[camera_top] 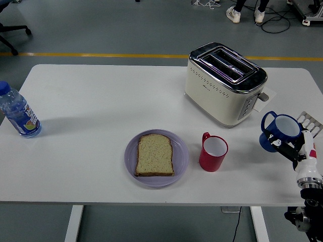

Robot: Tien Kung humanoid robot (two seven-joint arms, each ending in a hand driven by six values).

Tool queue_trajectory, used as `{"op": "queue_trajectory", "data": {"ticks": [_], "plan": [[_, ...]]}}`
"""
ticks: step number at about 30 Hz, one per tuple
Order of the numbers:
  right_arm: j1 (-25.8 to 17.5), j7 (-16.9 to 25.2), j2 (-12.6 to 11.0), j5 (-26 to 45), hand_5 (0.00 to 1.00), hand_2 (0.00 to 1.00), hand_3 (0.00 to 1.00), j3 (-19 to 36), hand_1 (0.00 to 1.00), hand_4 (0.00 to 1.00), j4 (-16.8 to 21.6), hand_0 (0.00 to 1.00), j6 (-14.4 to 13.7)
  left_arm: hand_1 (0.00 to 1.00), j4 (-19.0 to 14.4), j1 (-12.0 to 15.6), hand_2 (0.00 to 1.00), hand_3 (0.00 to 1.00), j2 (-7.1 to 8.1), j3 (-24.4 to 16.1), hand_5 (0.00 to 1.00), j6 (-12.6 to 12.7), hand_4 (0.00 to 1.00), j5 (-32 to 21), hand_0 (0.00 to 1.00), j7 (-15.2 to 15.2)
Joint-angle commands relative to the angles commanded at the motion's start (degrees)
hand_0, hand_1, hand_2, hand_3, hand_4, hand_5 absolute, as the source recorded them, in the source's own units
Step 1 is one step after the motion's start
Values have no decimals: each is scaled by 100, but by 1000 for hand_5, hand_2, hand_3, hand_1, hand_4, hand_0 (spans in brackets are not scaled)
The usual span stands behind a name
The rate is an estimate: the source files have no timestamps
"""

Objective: Pick up the cup,pour liquid into bread,place the cup on the desk

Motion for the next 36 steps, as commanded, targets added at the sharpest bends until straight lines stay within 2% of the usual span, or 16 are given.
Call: {"op": "queue_trajectory", "data": {"ticks": [2, 5, 11, 17, 18, 21, 26, 30, 36], "plan": [[-72, -428, -100, -249, 2, 442, 469, 187, 229, 790, 346, 247, 339, 666, 0, 8, 692, 526, 0, 8, 850, -1, 247, 0, 644, -1], [-153, -889, -222, -446, 2, 442, 469, 377, 229, 790, 821, 247, 621, 666, 0, 17, 692, 526, 0, 20, 850, -4, 247, -1, 644, -3], [-200, -1449, -324, -678, 2, 445, 478, 535, 231, 781, 1565, 250, 913, 666, 0, 19, 692, 526, 0, 27, 852, -5, 246, -2, 644, -4], [-89, -2084, -464, -1028, 2, 448, 481, 387, 236, 769, 2223, 257, 1287, 666, -3, -1, 692, 526, 0, -26, 851, 0, 245, 6, 644, -3], [-71, -2147, -481, -1078, 2, 448, 481, 364, 236, 769, 2263, 257, 1329, 666, -3, -2, 692, 526, 0, -34, 851, 0, 245, 7, 644, -4], [127, -2480, -728, -1361, 2, 450, 478, 105, 235, 765, 2499, 259, 1581, 666, -5, -20, 691, 526, 0, -48, 851, 3, 245, 10, 644, -2], [480, -2761, -971, -1436, 2, 448, 477, -260, 234, 747, 2721, 244, 1774, 666, -8, -30, 691, 525, 0, -71, 851, 5, 245, 5, 644, -4], [832, -2939, -1002, -1517, 2, 448, 477, -586, 234, 747, 2736, 244, 1843, 666, -9, -37, 691, 525, 0, -76, 851, 8, 245, 2, 644, -3], [1356, -3154, -944, -1761, 2, 451, 481, -1064, 238, 740, 2515, 237, 1880, 666, -10, -46, 691, 526, 0, -87, 851, 11, 245, -6, 644, -3]]}}
